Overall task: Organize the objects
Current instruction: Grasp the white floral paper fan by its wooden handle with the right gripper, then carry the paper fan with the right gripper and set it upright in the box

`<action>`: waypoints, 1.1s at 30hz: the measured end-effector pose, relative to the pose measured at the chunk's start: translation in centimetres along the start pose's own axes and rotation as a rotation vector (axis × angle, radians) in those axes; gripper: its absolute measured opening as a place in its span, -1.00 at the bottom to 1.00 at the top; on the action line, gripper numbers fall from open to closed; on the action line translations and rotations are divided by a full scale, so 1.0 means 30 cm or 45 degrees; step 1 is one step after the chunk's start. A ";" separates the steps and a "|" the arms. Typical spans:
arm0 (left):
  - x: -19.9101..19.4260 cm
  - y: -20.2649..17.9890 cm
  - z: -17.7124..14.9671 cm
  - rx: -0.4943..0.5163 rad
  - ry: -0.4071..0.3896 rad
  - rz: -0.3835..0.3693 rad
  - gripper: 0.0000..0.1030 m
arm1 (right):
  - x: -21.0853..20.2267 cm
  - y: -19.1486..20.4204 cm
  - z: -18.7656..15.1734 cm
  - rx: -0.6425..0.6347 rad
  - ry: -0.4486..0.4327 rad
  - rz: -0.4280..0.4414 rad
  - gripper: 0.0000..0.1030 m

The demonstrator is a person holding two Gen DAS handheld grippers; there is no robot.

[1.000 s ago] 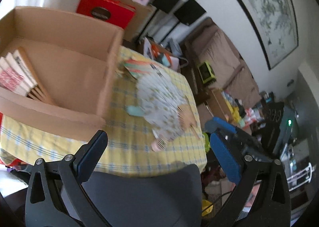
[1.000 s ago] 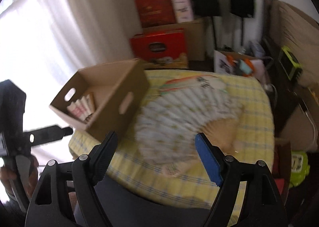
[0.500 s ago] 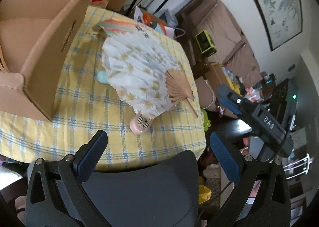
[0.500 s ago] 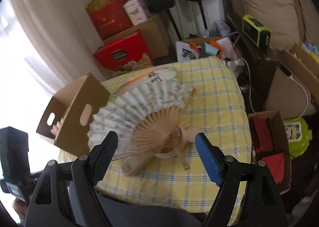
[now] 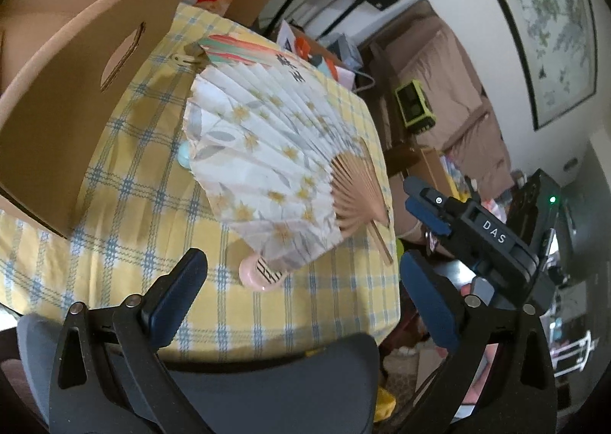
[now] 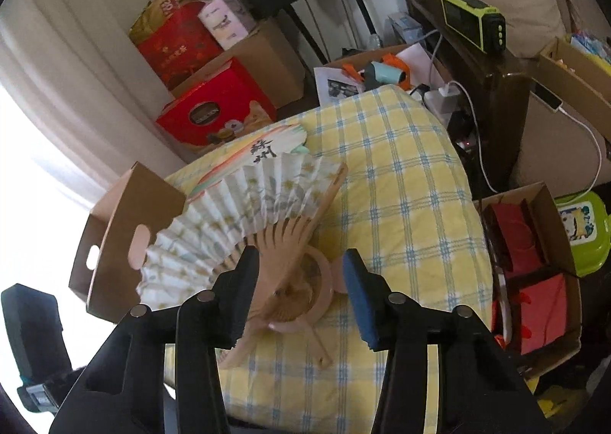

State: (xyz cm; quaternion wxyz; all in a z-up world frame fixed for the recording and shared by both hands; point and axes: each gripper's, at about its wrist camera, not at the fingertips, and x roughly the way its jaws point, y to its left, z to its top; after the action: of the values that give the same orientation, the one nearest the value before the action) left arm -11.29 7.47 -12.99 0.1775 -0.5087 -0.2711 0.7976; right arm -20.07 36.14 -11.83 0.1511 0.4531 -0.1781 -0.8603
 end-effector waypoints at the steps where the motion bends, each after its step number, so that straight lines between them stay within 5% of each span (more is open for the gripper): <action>1: 0.010 0.005 0.004 -0.011 0.001 0.000 0.80 | 0.012 -0.005 0.006 0.008 0.001 0.002 -0.11; 12: 0.066 0.065 0.006 -0.106 0.009 -0.069 0.51 | 0.137 -0.073 0.040 0.157 0.053 0.132 -0.23; 26: 0.080 0.067 0.006 -0.062 0.019 -0.142 -0.49 | 0.175 -0.118 0.029 0.294 0.055 0.316 -0.74; 33: 0.045 0.040 0.003 -0.009 -0.012 -0.179 -0.56 | 0.100 -0.101 0.019 0.287 0.002 0.325 -0.76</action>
State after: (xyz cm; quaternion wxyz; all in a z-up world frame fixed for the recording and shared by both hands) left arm -11.96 7.24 -14.66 0.2299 -0.4852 -0.3097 0.7848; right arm -22.47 37.68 -15.05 0.2075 0.4416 -0.3296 -0.8083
